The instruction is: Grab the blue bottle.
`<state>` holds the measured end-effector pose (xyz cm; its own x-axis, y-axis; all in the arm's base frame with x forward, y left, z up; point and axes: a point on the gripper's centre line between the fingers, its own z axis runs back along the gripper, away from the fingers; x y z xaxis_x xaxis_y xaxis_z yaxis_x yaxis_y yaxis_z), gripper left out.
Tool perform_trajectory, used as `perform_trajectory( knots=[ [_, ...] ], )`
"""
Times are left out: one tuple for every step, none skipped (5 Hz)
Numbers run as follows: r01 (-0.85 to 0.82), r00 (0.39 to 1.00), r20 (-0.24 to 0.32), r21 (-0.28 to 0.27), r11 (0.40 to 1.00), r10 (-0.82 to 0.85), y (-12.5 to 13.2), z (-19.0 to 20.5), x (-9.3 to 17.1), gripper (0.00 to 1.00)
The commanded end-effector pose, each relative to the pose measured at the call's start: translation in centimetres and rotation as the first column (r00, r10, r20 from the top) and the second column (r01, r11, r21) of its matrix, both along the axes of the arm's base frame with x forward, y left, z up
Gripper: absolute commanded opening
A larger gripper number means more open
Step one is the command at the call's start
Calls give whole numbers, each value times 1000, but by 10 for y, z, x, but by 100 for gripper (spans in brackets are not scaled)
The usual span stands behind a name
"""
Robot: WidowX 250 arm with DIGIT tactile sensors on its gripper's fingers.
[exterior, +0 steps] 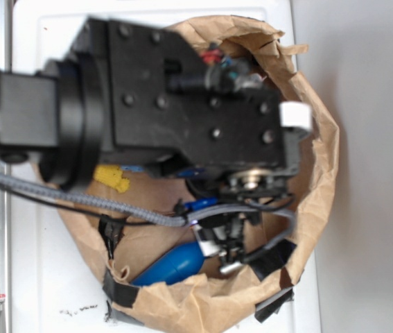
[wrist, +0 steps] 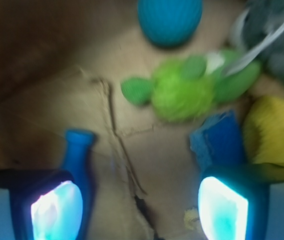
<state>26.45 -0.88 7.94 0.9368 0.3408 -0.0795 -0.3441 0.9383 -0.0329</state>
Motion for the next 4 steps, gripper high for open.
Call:
perform_trajectory(
  knots=[
    [24,999,34,-31,999,-23,25,2,-18,100],
    [46,999,26,-65,997,-45,19,-6,-25,100],
    [59,997,60,-102,993,-53,1,-8,-25,100],
    [64,997,54,-120,991,-57,-21,-6,-23,100]
  ],
)
